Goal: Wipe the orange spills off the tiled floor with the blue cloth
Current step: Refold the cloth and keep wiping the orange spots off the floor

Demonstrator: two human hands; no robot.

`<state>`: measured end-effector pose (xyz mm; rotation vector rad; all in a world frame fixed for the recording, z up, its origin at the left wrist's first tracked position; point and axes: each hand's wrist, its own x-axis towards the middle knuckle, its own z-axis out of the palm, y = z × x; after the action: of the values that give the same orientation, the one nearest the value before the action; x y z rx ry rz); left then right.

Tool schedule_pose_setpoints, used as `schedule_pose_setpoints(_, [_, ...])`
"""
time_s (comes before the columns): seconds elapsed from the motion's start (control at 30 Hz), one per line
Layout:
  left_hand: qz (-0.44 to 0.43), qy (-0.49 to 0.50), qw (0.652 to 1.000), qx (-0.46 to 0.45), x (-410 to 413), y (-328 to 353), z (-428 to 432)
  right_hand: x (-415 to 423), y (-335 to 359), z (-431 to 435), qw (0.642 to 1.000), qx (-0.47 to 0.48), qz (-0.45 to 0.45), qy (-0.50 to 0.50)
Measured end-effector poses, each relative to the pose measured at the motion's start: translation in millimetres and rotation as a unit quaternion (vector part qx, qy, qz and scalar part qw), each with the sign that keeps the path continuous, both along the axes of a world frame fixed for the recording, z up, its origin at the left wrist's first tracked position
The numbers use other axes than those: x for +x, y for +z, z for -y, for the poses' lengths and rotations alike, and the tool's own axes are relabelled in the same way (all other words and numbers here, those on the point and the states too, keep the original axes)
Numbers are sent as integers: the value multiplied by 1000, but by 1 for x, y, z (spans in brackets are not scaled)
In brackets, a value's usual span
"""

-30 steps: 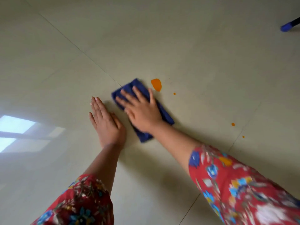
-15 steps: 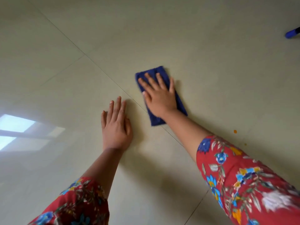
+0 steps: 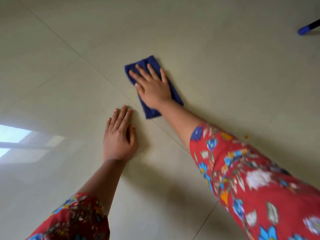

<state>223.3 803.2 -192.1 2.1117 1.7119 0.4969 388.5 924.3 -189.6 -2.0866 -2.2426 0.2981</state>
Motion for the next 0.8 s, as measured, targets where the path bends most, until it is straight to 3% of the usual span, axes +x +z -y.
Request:
schedule_pose_setpoints(0.1, [10, -4, 1000, 4, 0, 0, 0, 56, 2, -25, 989, -17, 8, -148])
schedule_pose_setpoints(0.2, [5, -6, 1000, 4, 2, 1, 0, 97, 2, 29, 950, 14, -11, -313])
schedule_pose_setpoints(0.27, [0, -6, 1000, 5, 1, 0, 0, 78, -3, 84, 928, 27, 1, -373])
schedule_pose_setpoints(0.37, [-6, -9, 1000, 8, 0, -1, 0, 8, -7, 134, 965, 55, 11, -256])
schedule_pose_setpoints(0.43, [-4, -15, 1000, 6, 0, -1, 0, -13, -7, 120, 994, 45, -11, -104])
schedule_pose_setpoints(0.5, [-4, -23, 1000, 0, -1, 0, 0, 11, -1, 79, 999, 17, -10, -40])
schedule_pose_setpoints(0.6, [0, -26, 1000, -5, -1, 2, 1, 90, 1, 57, 978, -11, 27, -206])
schedule_pose_setpoints(0.7, [8, -29, 1000, 2, 1, 3, 4, 139, 2, 125, 930, 16, 4, -367])
schedule_pose_setpoints(0.8, [5, -52, 999, 14, 3, 0, 5, 87, -6, 204, 934, 43, 38, -354])
